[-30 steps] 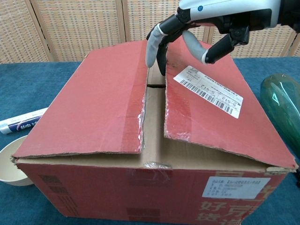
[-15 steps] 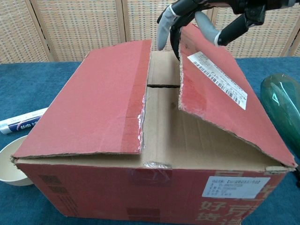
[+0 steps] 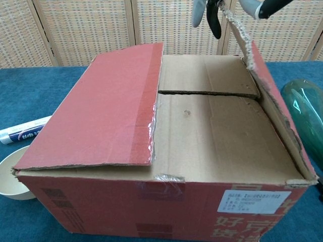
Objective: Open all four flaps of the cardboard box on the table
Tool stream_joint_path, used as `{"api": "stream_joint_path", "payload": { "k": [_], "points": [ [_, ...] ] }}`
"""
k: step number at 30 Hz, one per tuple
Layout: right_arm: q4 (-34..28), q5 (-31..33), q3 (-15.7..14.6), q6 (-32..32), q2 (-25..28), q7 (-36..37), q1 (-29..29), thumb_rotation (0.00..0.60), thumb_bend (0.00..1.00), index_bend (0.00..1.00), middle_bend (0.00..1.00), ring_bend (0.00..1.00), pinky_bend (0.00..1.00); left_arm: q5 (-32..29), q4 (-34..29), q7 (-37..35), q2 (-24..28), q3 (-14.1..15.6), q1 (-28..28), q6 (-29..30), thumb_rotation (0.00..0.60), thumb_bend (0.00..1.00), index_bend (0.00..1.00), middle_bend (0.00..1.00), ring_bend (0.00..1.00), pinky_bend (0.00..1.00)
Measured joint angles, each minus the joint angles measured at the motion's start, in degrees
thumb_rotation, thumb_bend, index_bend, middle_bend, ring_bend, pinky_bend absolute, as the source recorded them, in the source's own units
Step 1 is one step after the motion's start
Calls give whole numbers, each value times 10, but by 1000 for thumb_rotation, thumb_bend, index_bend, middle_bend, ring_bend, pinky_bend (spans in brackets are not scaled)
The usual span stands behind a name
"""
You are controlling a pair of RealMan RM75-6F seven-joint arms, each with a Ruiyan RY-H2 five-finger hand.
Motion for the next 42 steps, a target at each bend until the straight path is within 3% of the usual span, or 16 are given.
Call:
{"api": "stream_joint_path", "payload": {
  "k": [29,42],
  "points": [
    [20,11,10,0,119,-16,-45,600,1000,298,460,64,32,-3,-14,23,0,0,-4,6,600,175,166,23,47,0],
    [57,34,5,20,124,-11,-95,600,1000,303,459,64,32,2,-20,30,2,1,-9,2,600,174,166,22,46,0]
  ]
}}
